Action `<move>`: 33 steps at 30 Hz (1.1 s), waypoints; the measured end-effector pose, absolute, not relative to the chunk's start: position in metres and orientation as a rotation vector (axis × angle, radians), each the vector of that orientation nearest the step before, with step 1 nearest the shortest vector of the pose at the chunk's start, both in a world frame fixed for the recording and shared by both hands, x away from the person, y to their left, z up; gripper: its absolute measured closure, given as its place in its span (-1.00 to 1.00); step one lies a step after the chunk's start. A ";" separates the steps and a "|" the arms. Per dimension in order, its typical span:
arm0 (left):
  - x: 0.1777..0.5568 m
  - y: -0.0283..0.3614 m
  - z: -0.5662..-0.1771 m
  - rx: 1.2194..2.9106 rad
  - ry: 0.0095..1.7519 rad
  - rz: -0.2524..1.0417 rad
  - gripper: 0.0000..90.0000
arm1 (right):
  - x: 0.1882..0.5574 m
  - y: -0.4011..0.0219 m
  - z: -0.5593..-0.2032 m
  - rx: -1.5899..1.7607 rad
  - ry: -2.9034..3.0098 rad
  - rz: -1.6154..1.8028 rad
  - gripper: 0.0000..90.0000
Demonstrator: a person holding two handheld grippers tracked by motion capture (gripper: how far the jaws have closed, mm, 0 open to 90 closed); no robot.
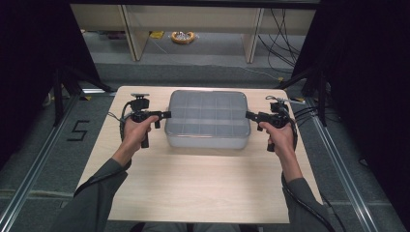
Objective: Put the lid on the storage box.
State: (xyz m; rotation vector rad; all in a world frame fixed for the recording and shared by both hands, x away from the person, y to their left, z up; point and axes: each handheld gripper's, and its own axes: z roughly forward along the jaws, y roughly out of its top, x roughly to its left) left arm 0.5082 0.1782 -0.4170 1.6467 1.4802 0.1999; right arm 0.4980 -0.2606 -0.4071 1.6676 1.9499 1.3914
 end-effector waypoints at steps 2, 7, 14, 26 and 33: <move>0.498 0.182 -0.419 1.652 1.458 0.188 -0.22 | 0.488 -0.262 -0.408 1.628 1.968 1.410 -0.26; 0.472 0.186 -0.427 1.695 1.409 0.182 -0.26 | 0.462 -0.261 -0.415 1.585 2.014 1.451 -0.37; 0.443 0.191 -0.444 1.717 1.371 0.163 -0.31 | 0.437 -0.262 -0.428 1.581 2.038 1.441 -0.40; 0.388 0.193 -0.471 1.764 1.303 0.141 -0.36 | 0.401 -0.254 -0.450 1.548 2.103 1.390 -0.40; 0.364 0.192 -0.484 1.773 1.286 0.129 -0.41 | 0.373 -0.245 -0.464 1.510 2.153 1.360 -0.40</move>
